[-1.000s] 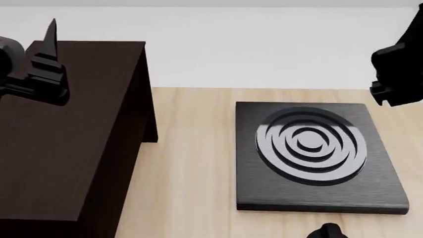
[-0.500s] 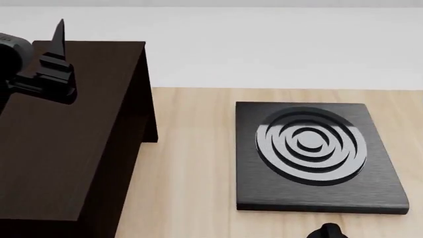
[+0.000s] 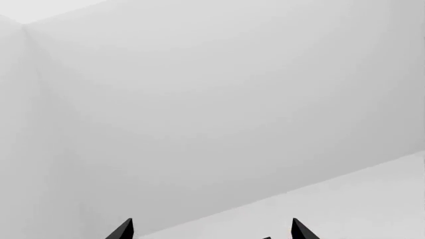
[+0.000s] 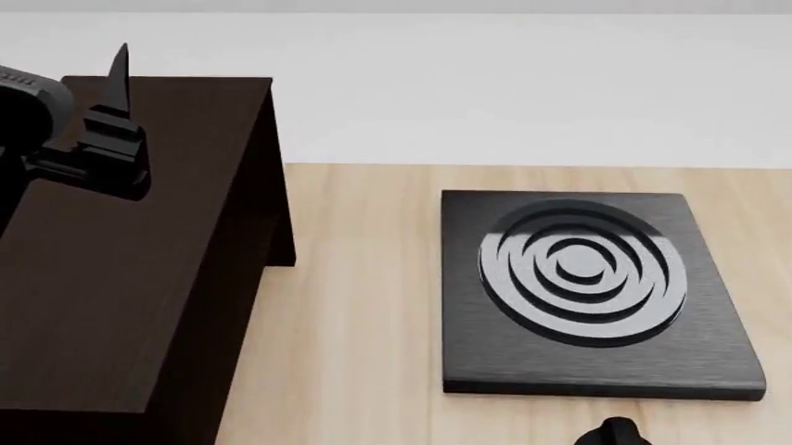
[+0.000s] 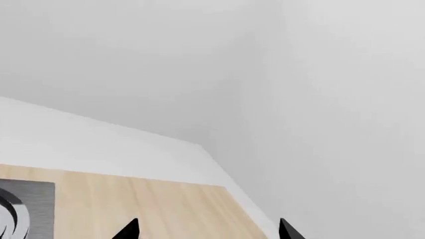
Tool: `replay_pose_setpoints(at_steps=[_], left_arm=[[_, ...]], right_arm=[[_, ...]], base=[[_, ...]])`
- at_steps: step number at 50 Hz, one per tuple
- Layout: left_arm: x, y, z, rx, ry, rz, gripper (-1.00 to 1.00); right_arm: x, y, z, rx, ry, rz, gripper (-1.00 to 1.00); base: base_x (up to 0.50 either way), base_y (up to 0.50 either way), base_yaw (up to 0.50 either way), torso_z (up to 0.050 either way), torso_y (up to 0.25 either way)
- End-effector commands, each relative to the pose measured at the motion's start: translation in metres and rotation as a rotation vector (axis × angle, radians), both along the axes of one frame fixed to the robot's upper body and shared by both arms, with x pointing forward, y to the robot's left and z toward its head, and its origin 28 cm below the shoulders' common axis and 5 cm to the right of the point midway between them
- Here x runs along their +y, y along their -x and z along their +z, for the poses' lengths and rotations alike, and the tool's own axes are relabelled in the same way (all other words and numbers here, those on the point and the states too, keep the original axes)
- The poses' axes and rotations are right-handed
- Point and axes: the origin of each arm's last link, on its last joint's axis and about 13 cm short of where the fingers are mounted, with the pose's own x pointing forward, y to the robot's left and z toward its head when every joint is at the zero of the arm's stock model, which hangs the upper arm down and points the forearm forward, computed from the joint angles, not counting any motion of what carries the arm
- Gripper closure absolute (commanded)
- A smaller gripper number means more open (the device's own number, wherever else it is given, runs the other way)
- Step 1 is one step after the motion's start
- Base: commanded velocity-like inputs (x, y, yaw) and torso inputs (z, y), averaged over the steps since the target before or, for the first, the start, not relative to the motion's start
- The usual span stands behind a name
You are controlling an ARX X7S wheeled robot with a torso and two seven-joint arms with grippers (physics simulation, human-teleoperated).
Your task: Put the frying pan under the cabinet shelf.
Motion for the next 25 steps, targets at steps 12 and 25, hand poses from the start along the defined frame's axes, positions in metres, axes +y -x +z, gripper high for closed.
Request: replay_pose_setpoints(at_steps=[12,25], left_arm=[[0.002,0.000,-0.002,0.002,-0.001,0.001,-1.00],[0.000,0.001,-0.001,0.001,-0.005,0.000,-1.00]], right_arm=[[-0.021,0.013,-0.018,0.038,-0.058,-0.101,-1.00],[-0.028,0.000,-0.028,0.090,-0.062,-0.117,-1.00]], base=[[0.00,0.00,0.00,0.000,0.000],[0.00,0.00,0.00,0.000,0.000]])
